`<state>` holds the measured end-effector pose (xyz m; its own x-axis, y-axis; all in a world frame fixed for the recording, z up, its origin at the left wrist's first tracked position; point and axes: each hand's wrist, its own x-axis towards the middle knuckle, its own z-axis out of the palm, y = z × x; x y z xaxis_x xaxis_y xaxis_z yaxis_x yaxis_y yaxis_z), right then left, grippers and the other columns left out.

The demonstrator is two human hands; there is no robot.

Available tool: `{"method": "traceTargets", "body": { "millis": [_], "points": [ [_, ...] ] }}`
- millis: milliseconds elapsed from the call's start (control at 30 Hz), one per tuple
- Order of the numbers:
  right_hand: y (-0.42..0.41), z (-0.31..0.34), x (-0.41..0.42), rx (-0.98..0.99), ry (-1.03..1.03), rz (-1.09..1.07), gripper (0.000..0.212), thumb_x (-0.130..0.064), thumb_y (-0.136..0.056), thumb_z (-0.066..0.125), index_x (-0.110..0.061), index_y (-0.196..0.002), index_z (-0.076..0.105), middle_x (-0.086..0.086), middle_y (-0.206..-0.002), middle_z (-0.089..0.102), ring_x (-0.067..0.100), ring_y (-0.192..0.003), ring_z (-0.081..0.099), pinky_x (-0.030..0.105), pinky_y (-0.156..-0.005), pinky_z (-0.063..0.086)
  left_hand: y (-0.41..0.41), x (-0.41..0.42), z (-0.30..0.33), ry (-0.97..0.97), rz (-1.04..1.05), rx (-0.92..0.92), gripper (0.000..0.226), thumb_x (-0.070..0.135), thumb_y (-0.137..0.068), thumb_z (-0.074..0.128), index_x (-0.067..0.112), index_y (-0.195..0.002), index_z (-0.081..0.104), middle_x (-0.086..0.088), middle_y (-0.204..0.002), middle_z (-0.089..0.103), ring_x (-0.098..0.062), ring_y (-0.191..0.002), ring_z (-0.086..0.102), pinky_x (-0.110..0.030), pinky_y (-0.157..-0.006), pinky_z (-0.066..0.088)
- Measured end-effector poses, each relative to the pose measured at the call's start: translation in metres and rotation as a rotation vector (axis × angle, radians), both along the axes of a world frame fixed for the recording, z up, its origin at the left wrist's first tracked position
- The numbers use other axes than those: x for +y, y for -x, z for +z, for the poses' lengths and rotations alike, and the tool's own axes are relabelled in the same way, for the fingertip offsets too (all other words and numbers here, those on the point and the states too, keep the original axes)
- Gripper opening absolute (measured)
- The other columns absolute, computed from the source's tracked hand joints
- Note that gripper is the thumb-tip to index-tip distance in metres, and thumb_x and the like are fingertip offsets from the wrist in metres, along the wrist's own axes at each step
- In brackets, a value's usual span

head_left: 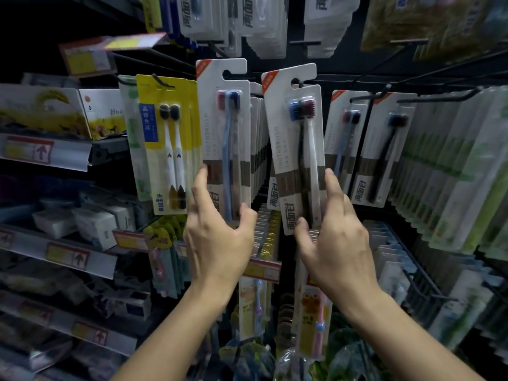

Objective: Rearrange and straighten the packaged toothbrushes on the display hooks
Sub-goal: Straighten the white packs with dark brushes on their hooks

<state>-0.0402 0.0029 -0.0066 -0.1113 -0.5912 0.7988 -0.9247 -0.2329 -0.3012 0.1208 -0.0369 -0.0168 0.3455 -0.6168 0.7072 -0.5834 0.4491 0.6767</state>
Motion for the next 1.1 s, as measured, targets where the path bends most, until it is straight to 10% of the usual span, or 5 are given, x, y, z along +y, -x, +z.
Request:
{"method": "traceTargets", "body": {
  "millis": [467, 667, 1100],
  "points": [
    [-0.0017, -0.0001, 0.0021, 0.004, -0.069, -0.016, 0.086, -0.028, -0.098, 0.068, -0.013, -0.165, 0.018, 0.016, -0.145, 0.056, 0.035, -0.111, 0.068, 0.042, -0.086, 0.057, -0.0031, 0.0015, -0.0009, -0.030, 0.004, 0.007, 0.085, 0.033, -0.093, 0.075, 0.026, -0.162, 0.026, -0.001, -0.161, 0.045, -0.022, -0.140, 0.047, -0.022, -0.108, 0.029],
    [-0.0013, -0.0004, 0.0019, 0.006, -0.065, -0.001, 0.085, -0.027, -0.098, 0.068, -0.012, -0.165, 0.018, 0.017, -0.148, 0.055, 0.035, -0.115, 0.067, 0.043, -0.089, 0.057, -0.0047, 0.0031, 0.0035, 0.004, -0.004, 0.022, 0.082, 0.033, -0.093, 0.073, 0.022, -0.163, 0.031, 0.000, -0.161, 0.044, -0.014, -0.144, 0.040, 0.009, -0.099, 0.010],
    [-0.0026, -0.0002, 0.0033, -0.025, -0.084, 0.038, 0.086, -0.029, -0.097, 0.070, -0.018, -0.164, 0.017, 0.016, -0.147, 0.055, 0.032, -0.098, 0.071, 0.035, -0.073, 0.052, -0.0057, 0.0000, -0.0042, -0.093, 0.016, -0.031, 0.078, 0.037, -0.095, 0.070, 0.030, -0.163, 0.031, -0.003, -0.151, 0.053, -0.017, -0.131, 0.052, -0.024, -0.101, 0.031]
  ]
}}
